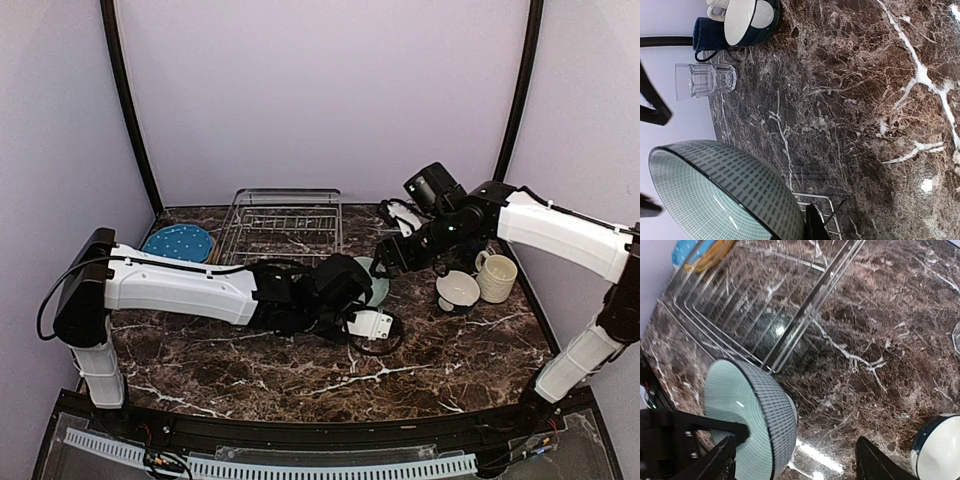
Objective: Unload the mixed dishes from the dish rack
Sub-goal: Pass from the left arm to the right, then place the bowl in the bowl.
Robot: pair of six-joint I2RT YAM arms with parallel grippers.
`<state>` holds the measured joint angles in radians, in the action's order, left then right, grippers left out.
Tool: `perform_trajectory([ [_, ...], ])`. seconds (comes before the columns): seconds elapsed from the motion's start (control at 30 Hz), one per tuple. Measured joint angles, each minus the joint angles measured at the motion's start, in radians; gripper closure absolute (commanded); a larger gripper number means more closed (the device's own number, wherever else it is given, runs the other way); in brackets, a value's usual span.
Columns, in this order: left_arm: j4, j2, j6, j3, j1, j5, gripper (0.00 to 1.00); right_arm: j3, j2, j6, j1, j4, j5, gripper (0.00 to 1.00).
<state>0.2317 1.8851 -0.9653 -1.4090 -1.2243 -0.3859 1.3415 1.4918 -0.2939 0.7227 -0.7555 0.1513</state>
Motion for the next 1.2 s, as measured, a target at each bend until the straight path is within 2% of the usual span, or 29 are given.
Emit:
perform_trajectory([
  [0.13,0.003,0.000,-0.008,-0.016,-0.006,-0.005,0.99,0.015,0.070,0.010,0.041,-0.048,-0.054,0.45],
  [0.2,0.005,0.000,-0.010,-0.018,-0.009,-0.006,0.99,0.032,0.095,0.015,0.062,-0.064,-0.083,0.58],
  [0.33,0.018,0.001,-0.011,-0.024,-0.012,-0.013,0.99,0.071,0.127,0.004,0.102,-0.079,-0.159,0.97],
  [0.37,0.025,0.003,-0.011,-0.031,-0.012,-0.015,0.93,0.074,0.128,0.001,0.107,-0.079,-0.175,1.00],
  [0.4,0.032,0.005,-0.011,-0.038,-0.014,-0.016,0.87,0.075,0.129,-0.023,0.110,-0.072,-0.203,1.00],
  [0.43,0.040,0.008,-0.018,-0.053,-0.015,-0.023,0.74,0.075,0.130,-0.014,0.112,-0.068,-0.224,1.00],
  [0.47,0.052,0.009,-0.011,-0.060,-0.018,-0.025,0.67,0.075,0.130,-0.016,0.114,-0.076,-0.232,1.00],
  [0.5,0.059,0.009,0.004,-0.063,-0.020,-0.023,0.52,0.072,0.126,-0.017,0.115,-0.080,-0.235,1.00],
  [0.57,0.063,0.009,0.029,-0.071,-0.020,-0.013,0.34,0.064,0.121,-0.022,0.115,-0.072,-0.254,1.00],
  [0.7,0.062,-0.002,0.082,-0.075,-0.018,0.039,0.13,0.027,0.092,-0.031,0.101,-0.055,-0.269,1.00],
  [0.77,0.055,-0.023,0.109,-0.064,-0.014,0.077,0.08,-0.010,0.055,-0.036,0.077,-0.037,-0.259,1.00],
  [0.9,0.035,-0.108,0.182,-0.012,0.008,0.183,0.04,-0.088,-0.034,-0.043,-0.031,-0.016,-0.233,1.00],
  [1.2,-0.142,-0.359,0.426,0.105,0.186,0.468,0.03,-0.326,-0.252,-0.036,-0.405,-0.002,-0.146,1.00],
])
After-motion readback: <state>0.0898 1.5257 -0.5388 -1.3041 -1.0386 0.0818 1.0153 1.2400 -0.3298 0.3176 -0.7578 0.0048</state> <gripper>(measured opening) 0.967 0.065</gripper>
